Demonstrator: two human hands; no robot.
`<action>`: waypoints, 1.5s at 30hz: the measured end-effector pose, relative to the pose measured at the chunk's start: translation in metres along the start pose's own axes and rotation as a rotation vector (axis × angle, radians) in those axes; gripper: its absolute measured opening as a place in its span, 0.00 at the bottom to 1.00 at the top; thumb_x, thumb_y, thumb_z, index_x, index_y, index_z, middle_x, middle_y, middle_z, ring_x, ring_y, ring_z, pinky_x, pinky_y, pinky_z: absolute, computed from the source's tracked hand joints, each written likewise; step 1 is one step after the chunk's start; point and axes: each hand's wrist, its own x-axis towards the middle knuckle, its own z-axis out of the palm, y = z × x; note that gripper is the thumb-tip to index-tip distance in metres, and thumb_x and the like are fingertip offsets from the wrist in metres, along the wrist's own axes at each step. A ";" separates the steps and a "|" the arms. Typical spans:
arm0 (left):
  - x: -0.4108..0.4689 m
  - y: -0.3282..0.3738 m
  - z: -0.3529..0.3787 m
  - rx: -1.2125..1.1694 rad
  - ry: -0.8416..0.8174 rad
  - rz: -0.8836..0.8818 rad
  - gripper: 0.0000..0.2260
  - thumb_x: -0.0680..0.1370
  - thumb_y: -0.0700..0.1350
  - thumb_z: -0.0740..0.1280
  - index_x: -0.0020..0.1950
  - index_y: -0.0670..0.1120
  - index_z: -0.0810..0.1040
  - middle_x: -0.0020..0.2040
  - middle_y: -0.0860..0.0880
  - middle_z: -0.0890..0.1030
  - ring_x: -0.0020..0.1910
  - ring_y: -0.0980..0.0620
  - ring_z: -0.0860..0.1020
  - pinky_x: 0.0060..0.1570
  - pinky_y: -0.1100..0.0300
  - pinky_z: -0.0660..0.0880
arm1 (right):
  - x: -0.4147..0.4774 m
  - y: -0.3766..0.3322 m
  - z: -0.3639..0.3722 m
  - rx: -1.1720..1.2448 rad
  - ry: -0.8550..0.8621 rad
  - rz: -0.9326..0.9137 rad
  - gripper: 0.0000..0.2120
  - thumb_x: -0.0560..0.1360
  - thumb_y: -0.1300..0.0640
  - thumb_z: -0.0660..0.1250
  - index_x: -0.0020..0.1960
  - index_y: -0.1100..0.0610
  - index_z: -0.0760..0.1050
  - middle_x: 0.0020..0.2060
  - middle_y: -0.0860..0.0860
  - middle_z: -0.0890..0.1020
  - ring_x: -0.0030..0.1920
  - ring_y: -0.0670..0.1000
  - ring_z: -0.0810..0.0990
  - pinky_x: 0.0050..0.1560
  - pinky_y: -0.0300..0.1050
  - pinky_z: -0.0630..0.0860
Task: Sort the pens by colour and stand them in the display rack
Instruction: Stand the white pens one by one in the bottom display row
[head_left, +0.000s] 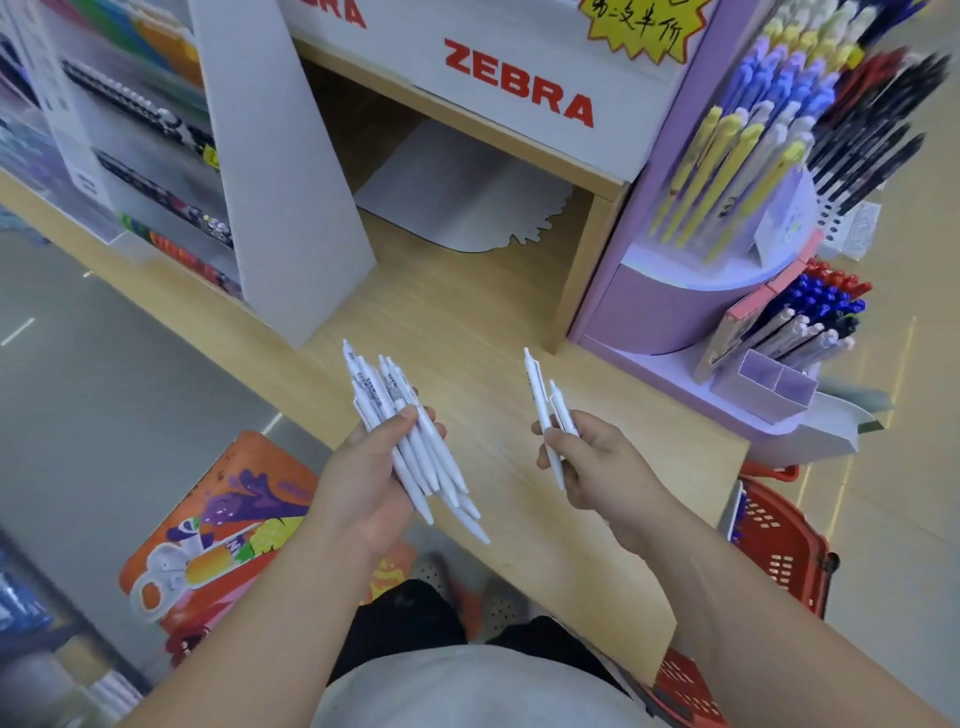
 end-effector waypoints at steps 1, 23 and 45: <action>-0.006 0.004 -0.005 -0.012 0.008 0.005 0.13 0.77 0.45 0.69 0.58 0.41 0.77 0.46 0.46 0.82 0.45 0.49 0.82 0.49 0.52 0.78 | -0.004 -0.002 0.004 -0.005 -0.004 -0.014 0.08 0.81 0.54 0.62 0.53 0.54 0.79 0.38 0.50 0.79 0.27 0.47 0.65 0.29 0.39 0.62; -0.056 0.299 -0.297 -0.232 0.183 0.204 0.05 0.79 0.42 0.66 0.47 0.43 0.81 0.40 0.45 0.83 0.37 0.51 0.83 0.43 0.53 0.79 | 0.056 -0.162 0.412 -0.115 -0.139 -0.271 0.15 0.80 0.49 0.65 0.44 0.60 0.79 0.35 0.54 0.80 0.32 0.51 0.72 0.34 0.45 0.67; 0.132 0.621 -0.450 -0.205 0.322 0.247 0.05 0.79 0.42 0.66 0.52 0.43 0.80 0.40 0.46 0.84 0.37 0.52 0.83 0.45 0.53 0.76 | 0.308 -0.378 0.665 -0.081 -0.193 -0.273 0.09 0.81 0.51 0.64 0.50 0.57 0.77 0.35 0.59 0.81 0.27 0.47 0.70 0.31 0.40 0.66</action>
